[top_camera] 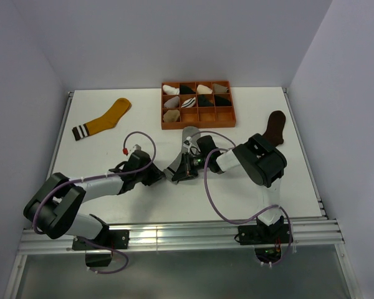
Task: Roll the socks
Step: Roll the sock at the center of the board.
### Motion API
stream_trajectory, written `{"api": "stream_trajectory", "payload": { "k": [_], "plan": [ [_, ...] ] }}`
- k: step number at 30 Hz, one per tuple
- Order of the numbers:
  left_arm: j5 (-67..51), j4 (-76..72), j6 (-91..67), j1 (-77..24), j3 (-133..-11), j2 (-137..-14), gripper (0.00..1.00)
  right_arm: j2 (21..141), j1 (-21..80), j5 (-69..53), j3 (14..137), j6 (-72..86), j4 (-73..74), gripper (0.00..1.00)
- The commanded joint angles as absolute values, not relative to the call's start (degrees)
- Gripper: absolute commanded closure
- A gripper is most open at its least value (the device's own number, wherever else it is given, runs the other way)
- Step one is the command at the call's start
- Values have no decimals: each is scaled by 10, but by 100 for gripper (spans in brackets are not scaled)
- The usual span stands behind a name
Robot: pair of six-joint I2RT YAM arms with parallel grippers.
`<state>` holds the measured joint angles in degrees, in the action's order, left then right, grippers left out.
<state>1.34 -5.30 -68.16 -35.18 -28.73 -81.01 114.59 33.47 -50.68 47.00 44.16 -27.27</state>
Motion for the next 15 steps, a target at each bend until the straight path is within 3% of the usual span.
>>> {"api": "stream_trajectory", "payload": {
  "k": [1,15],
  "plan": [
    [25,-69,-669,-353,-275,-817,67,1163,330,-484,478,421,-229,98],
    [34,-54,-671,-352,-301,-857,66,1165,330,-484,483,422,-220,97]
  ]
}}
